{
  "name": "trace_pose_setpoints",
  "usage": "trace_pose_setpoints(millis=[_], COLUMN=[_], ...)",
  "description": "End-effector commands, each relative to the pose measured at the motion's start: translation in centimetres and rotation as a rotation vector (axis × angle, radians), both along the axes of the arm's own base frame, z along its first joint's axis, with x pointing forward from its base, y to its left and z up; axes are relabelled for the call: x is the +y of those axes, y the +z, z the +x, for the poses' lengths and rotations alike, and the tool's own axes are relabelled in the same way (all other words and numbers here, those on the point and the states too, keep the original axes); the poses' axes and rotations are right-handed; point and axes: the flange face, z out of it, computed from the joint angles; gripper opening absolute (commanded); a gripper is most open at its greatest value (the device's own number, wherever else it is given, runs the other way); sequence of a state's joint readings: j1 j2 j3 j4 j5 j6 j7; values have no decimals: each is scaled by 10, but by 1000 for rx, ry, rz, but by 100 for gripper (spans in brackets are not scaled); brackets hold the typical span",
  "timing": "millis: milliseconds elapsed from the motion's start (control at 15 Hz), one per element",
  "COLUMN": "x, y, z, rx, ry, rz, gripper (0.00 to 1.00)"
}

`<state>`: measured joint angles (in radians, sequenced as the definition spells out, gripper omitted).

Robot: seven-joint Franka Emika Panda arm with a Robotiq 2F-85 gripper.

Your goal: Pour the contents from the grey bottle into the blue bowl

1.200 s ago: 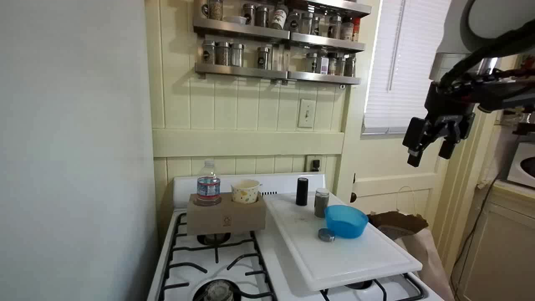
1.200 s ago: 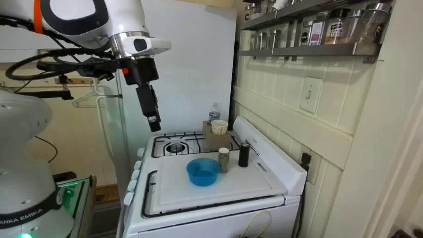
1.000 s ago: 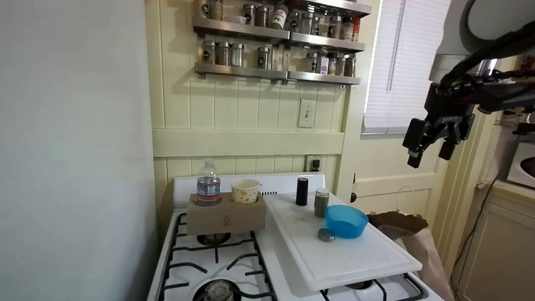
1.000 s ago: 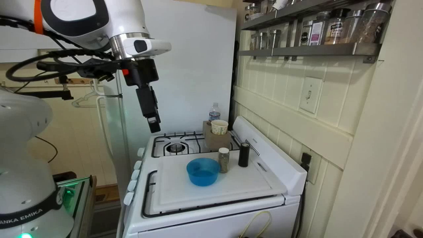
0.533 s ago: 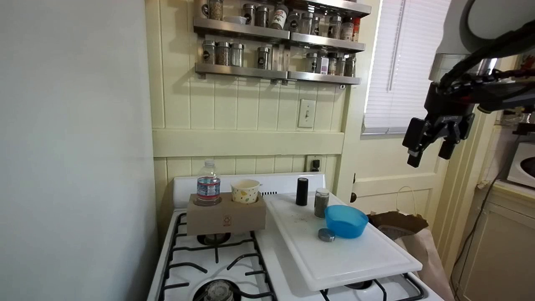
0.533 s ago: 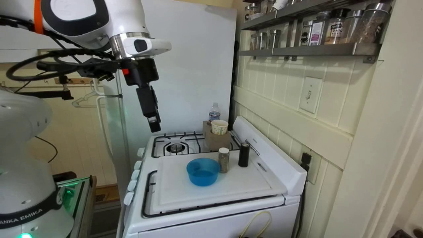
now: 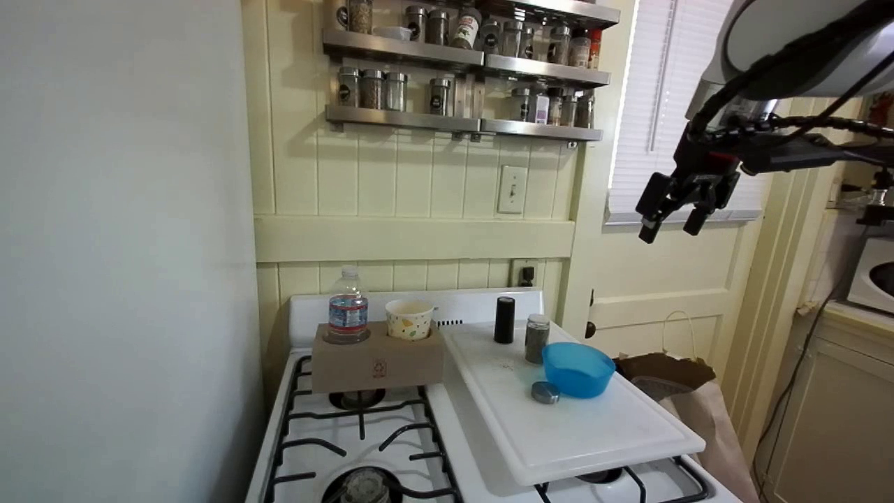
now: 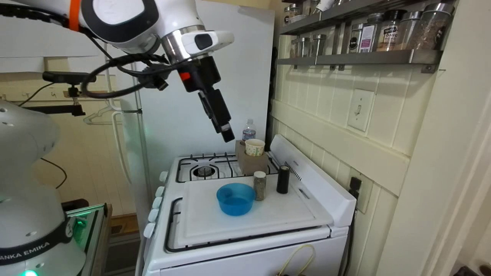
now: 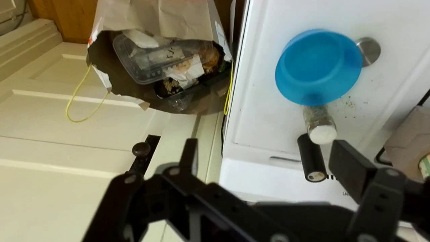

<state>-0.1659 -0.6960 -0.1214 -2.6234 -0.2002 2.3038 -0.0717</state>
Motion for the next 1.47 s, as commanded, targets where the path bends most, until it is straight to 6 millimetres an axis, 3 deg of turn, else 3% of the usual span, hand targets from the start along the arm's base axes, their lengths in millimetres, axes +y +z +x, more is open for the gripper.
trace_pose_setpoints(millis=[0, 267, 467, 733, 933, 1067, 1133, 1267, 1400], x=[-8, -6, -9, -12, -18, -18, -16, -15, -16], y=[-10, -10, 11, 25, 9, -19, 2, -14, -9], z=[56, 108, 134, 167, 193, 209, 189, 198, 197], rx=[-19, 29, 124, 310, 429, 479, 411, 437, 427], ry=[66, 116, 110, 49, -53, -141, -74, -82, -80], rz=[54, 245, 379, 480, 483, 453, 467, 465, 465], gripper=[100, 100, 100, 100, 100, 100, 100, 100, 100])
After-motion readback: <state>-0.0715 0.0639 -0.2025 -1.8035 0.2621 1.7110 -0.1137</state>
